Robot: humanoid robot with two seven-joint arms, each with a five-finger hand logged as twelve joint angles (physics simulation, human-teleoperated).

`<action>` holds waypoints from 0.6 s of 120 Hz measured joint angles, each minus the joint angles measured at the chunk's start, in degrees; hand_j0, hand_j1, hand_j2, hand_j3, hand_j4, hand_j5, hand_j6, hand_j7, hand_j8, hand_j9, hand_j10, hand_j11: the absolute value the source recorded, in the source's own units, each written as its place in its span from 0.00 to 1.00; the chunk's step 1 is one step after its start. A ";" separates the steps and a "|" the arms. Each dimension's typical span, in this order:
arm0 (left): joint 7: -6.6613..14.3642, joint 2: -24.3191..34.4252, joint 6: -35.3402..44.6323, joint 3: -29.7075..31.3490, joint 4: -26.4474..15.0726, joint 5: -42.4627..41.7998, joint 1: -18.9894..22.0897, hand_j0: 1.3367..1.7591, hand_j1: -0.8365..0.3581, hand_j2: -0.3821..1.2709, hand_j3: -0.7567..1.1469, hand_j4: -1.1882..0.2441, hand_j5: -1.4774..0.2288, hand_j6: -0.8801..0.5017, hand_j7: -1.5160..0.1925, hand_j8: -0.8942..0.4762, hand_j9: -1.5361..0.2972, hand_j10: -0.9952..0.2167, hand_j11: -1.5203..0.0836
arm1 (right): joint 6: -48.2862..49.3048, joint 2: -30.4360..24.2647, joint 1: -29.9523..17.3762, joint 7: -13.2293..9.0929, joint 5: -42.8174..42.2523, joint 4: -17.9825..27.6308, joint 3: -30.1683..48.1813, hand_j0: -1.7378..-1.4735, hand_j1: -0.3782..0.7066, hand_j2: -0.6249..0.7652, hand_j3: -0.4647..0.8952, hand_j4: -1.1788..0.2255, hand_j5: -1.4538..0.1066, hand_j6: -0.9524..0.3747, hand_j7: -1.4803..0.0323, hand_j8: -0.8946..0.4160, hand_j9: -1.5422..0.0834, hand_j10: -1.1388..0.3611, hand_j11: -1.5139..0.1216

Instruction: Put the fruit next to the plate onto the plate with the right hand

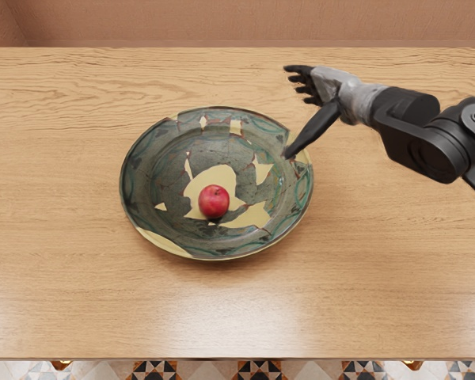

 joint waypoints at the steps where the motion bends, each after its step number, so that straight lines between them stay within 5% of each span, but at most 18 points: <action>1: 0.00 0.00 0.00 0.00 0.00 -0.01 0.00 0.76 0.98 0.23 0.40 0.82 0.86 0.63 0.88 0.64 0.83 0.81 0.94 | 0.00 -0.07 -0.55 0.00 0.03 0.02 0.67 0.30 0.05 0.46 0.34 0.82 0.90 0.70 0.95 0.67 0.92 0.75 0.90; 20: 0.00 0.00 0.00 -0.01 0.00 -0.01 0.00 0.76 0.98 0.23 0.40 0.82 0.86 0.63 0.88 0.64 0.83 0.81 0.94 | 2.51 -0.61 -10.63 0.00 0.78 0.45 13.20 0.30 0.04 0.45 0.34 0.83 0.92 0.71 0.97 0.68 0.94 0.75 0.91; 50: 0.00 0.00 0.00 -0.01 0.00 -0.01 0.00 0.76 0.98 0.23 0.40 0.82 0.86 0.63 0.88 0.64 0.83 0.81 0.94 | 29.77 -0.59 -27.96 0.00 5.12 -0.04 34.97 0.30 0.04 0.45 0.34 0.83 0.92 0.71 0.97 0.68 0.94 0.75 0.92; 72: 0.00 0.00 0.00 -0.01 0.00 -0.01 0.00 0.76 0.98 0.23 0.40 0.82 0.86 0.63 0.88 0.64 0.83 0.81 0.94 | 40.73 -0.29 -34.27 0.00 14.73 -7.93 44.96 0.30 0.05 0.45 0.34 0.83 0.92 0.71 0.96 0.67 0.93 0.75 0.91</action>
